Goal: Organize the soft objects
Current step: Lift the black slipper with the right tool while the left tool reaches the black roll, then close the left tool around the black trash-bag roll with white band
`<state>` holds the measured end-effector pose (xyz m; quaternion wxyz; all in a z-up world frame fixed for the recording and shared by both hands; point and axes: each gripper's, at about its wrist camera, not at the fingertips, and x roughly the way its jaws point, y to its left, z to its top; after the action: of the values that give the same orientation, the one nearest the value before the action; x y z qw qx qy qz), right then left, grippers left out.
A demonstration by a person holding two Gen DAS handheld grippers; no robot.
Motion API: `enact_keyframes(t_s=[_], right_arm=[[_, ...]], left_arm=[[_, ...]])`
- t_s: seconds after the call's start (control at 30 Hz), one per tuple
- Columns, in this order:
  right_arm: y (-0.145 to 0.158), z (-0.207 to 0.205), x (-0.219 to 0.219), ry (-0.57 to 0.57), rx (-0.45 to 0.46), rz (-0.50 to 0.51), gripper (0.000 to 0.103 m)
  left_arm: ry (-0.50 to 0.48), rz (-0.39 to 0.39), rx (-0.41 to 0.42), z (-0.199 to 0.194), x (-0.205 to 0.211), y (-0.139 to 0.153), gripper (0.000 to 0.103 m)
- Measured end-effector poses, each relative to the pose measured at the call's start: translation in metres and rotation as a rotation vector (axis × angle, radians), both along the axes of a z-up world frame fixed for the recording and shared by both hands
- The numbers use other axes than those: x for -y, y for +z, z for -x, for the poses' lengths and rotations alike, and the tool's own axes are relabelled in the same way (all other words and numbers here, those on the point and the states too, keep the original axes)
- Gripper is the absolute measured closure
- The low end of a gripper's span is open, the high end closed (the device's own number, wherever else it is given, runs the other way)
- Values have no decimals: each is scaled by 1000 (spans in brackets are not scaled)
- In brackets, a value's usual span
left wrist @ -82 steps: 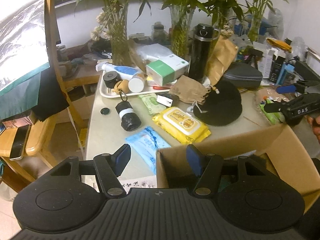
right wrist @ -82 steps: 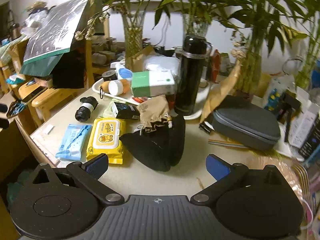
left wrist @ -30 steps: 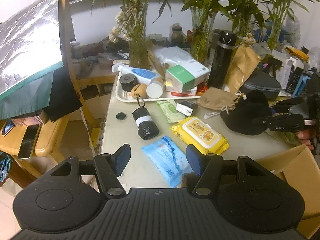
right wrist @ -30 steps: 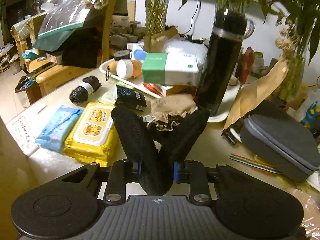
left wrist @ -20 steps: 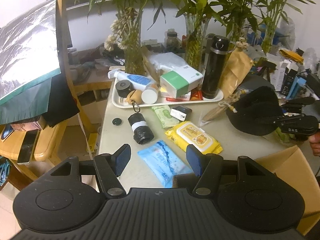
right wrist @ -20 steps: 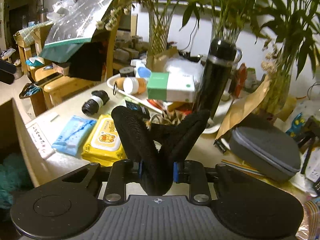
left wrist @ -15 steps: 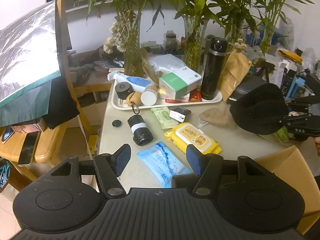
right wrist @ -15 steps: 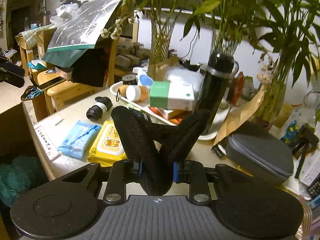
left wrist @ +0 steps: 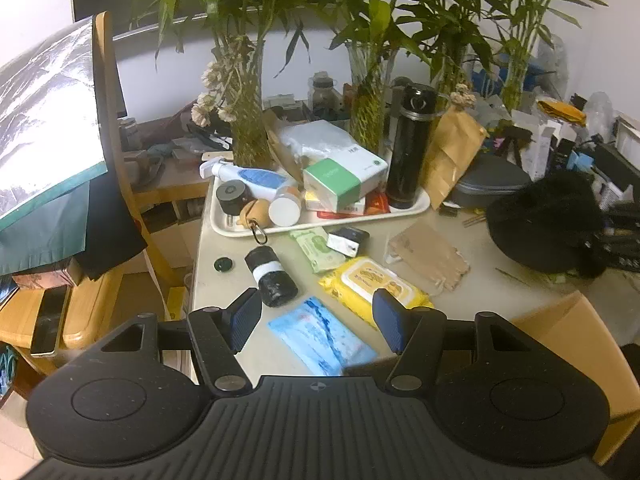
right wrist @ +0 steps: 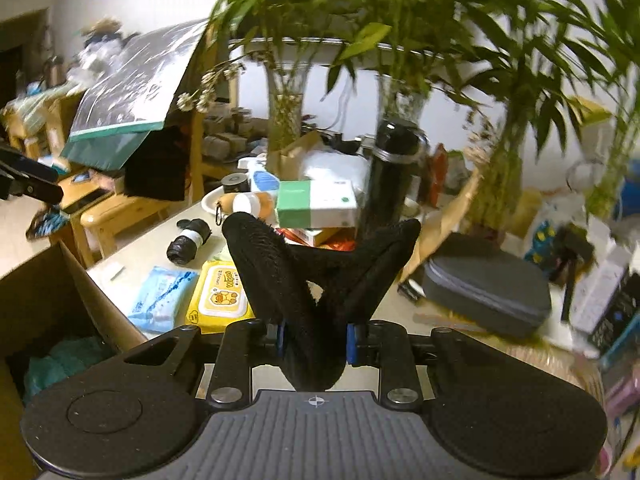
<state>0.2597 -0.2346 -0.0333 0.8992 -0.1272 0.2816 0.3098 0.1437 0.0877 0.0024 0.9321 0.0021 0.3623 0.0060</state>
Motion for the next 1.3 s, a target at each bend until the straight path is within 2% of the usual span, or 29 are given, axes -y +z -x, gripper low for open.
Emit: enact_keyframes(t_s=[0.27, 0.5, 0.63, 0.83, 1.3], right_arm=[[-3, 15, 10, -44, -33, -48, 74], [2, 17, 4, -37, -11, -40, 74], [4, 17, 3, -47, -14, -55, 74], [4, 19, 5, -53, -15, -72, 74], [2, 19, 16, -93, -46, -115, 73]], left_arm=[[33, 0, 9, -28, -22, -8, 42], [37, 3, 1, -65, -34, -26, 42], [41, 45, -24, -84, -41, -45, 43], [45, 55, -76, -109, -50, -77, 43], [122, 135, -173, -174, -76, -152, 43]])
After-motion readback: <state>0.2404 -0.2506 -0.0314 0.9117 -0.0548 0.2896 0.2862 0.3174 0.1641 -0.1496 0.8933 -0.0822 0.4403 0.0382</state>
